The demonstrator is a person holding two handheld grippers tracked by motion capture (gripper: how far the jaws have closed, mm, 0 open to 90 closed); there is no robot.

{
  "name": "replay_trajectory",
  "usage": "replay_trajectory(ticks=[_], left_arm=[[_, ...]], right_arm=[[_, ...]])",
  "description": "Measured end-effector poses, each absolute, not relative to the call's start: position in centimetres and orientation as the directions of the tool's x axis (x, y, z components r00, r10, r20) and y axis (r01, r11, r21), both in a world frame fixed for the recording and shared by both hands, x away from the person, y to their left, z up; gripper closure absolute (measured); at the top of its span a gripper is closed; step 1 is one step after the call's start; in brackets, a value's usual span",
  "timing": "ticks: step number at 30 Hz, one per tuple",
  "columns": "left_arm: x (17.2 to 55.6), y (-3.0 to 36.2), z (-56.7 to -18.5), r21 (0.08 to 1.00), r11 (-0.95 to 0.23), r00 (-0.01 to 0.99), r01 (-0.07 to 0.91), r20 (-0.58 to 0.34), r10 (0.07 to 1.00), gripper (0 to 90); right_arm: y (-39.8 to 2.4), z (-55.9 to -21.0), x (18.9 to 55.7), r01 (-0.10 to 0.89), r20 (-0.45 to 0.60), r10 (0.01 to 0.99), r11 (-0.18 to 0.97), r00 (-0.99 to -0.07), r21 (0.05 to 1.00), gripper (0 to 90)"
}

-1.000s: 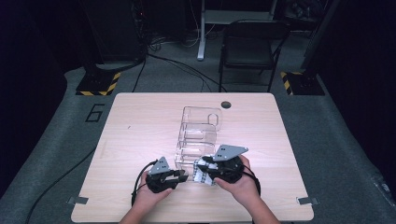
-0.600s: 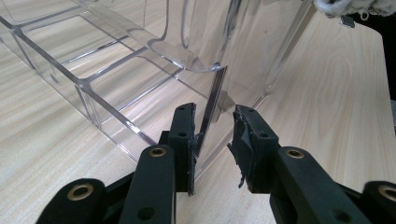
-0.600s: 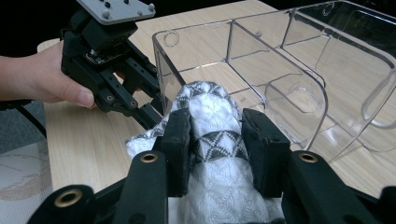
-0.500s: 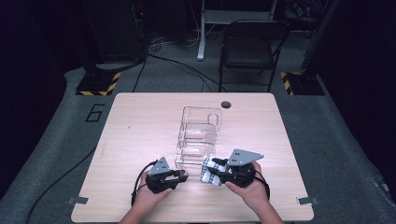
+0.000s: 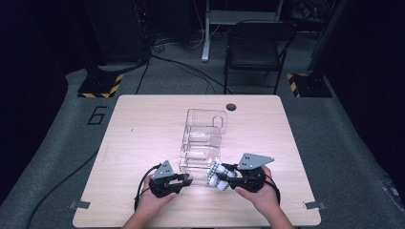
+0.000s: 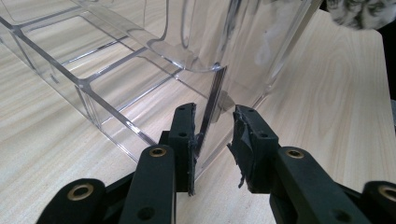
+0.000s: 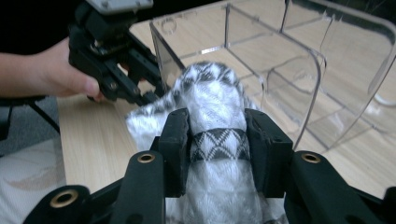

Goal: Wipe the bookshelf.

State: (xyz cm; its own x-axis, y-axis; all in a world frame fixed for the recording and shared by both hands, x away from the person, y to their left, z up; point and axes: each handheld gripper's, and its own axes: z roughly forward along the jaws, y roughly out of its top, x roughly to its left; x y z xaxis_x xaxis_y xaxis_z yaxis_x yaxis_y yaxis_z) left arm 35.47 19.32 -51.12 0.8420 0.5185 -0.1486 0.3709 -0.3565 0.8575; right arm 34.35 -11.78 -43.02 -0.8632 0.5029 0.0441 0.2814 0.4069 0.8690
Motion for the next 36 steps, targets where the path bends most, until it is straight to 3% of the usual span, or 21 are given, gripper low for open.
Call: replay_trajectory(ticks=[14, 23, 28, 36], left_arm=[[35.6, 19.3, -51.0, 0.852, -0.358, 0.843, 0.382, -0.162, 0.514, 69.6], [35.6, 19.3, -51.1, 0.853, -0.367, 0.846, 0.371, -0.148, 0.512, 69.6], [35.6, 19.3, -51.1, 0.854, -0.360, 0.843, 0.377, -0.155, 0.515, 69.6], [35.6, 19.3, -51.1, 0.853, -0.360, 0.844, 0.378, -0.158, 0.512, 69.4]], right_arm=[[-12.1, -45.6, 34.9, 0.361, 0.097, 0.505, 0.457, -0.857, 0.813, 63.9], [-11.7, -49.6, 35.5, 0.441, 0.145, 0.527, 0.494, -0.837, 0.749, 64.2], [-11.5, -48.6, 35.5, 0.431, 0.127, 0.522, 0.517, -0.843, 0.740, 64.1], [-11.9, -46.7, 35.1, 0.374, 0.104, 0.506, 0.469, -0.856, 0.800, 63.8]])
